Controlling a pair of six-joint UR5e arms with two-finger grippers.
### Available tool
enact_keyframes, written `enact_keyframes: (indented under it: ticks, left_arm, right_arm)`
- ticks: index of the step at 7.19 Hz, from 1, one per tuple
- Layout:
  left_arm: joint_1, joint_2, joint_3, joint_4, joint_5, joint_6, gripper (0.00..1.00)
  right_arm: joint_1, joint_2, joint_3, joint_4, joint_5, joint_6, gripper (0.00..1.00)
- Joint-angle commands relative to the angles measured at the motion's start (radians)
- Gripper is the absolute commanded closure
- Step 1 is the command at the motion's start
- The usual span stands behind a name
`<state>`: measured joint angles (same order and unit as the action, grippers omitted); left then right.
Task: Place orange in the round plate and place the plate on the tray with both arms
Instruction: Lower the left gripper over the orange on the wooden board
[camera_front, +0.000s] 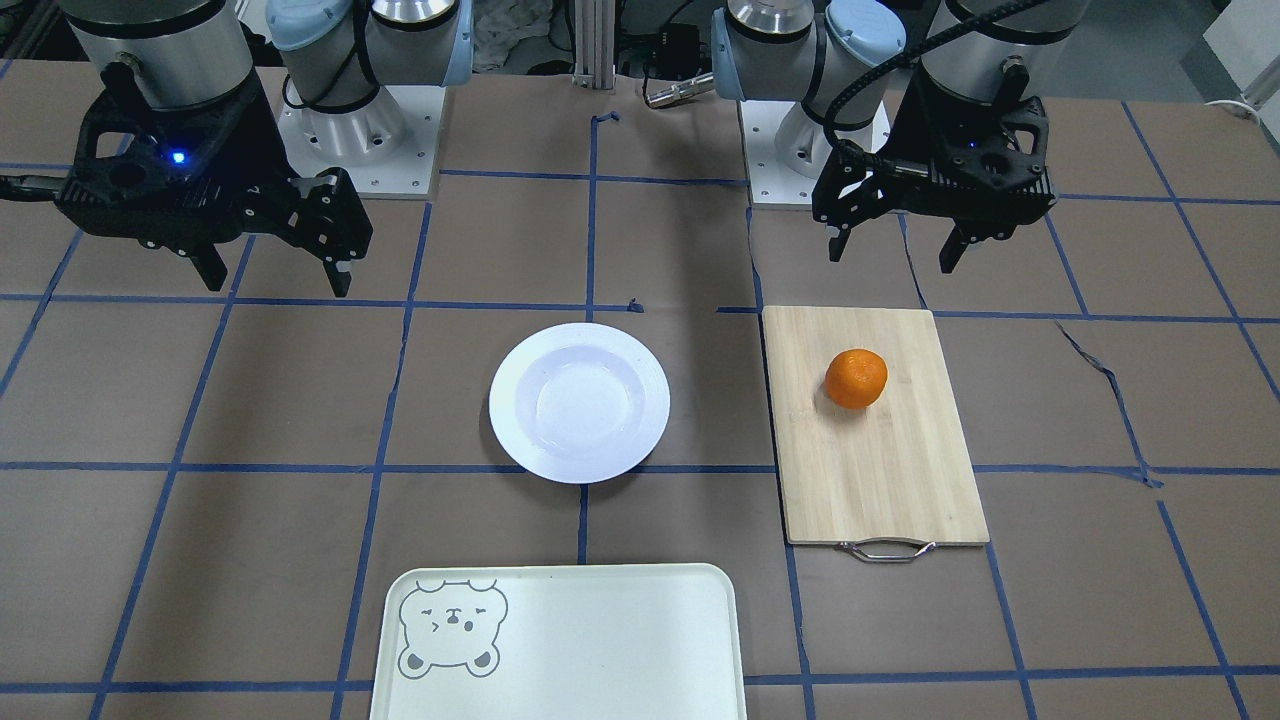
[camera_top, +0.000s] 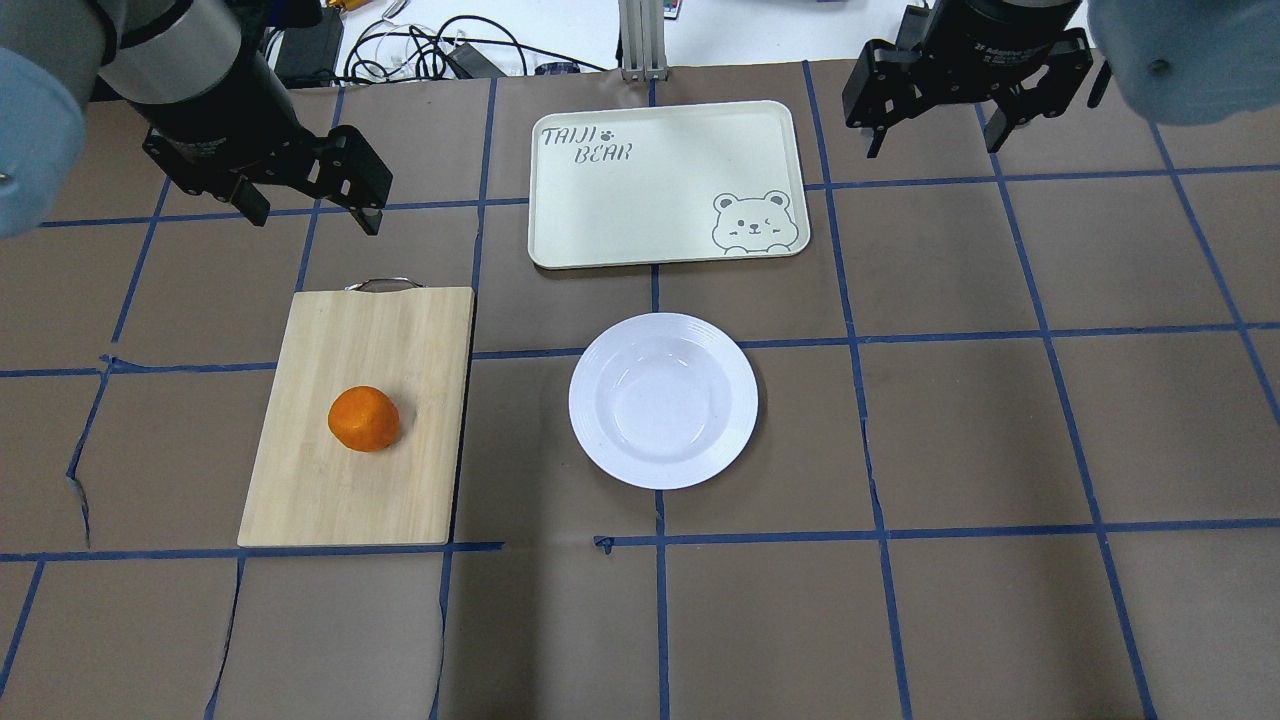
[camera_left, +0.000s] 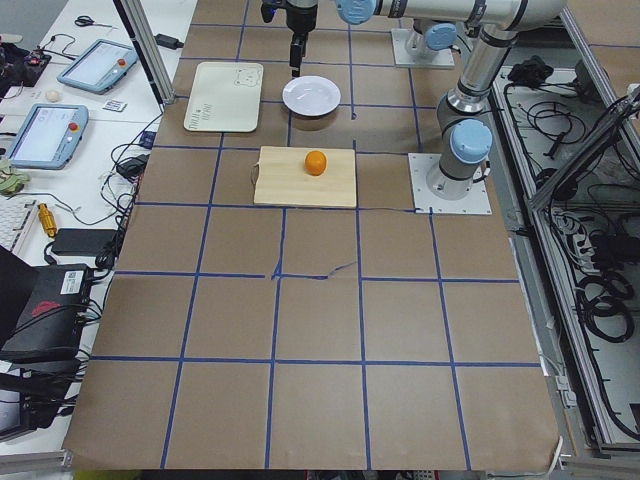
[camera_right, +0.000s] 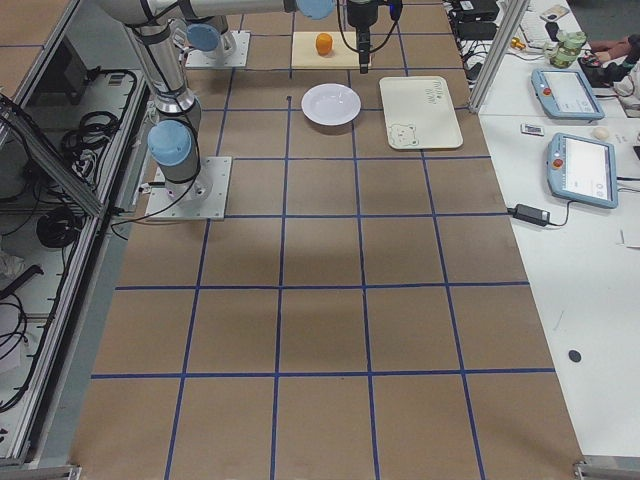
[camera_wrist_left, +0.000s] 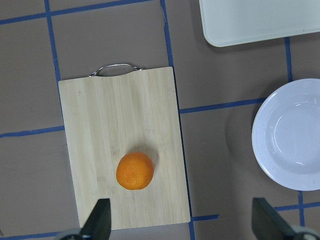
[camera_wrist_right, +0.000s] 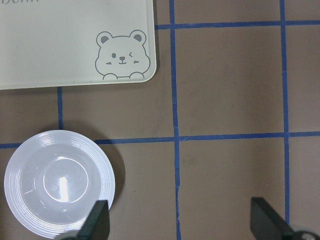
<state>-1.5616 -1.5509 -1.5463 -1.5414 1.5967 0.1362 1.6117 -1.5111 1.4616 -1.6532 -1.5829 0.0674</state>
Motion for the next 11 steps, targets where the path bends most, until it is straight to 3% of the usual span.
enact_keyframes:
  ticks: [1, 5, 9, 11]
  left_arm:
    - [0.0, 0.0, 0.0, -0.002, 0.0, -0.001, 0.0]
    - [0.006, -0.026, -0.043, -0.064, 0.04, -0.013, 0.0]
    - [0.095, -0.132, -0.259, 0.01, 0.04, -0.017, 0.0]
    - [0.095, -0.21, -0.302, 0.044, 0.083, -0.01, 0.0]
  right_arm:
    - [-0.001, 0.0, 0.0, -0.002, -0.002, 0.002, 0.0]
    - [-0.001, -0.001, 0.0, -0.004, -0.003, 0.002, 0.0]
    - [0.001, -0.001, 0.0, -0.004, -0.003, 0.002, 0.0]
    - [0.001, -0.001, 0.002, -0.002, -0.003, 0.002, 0.0]
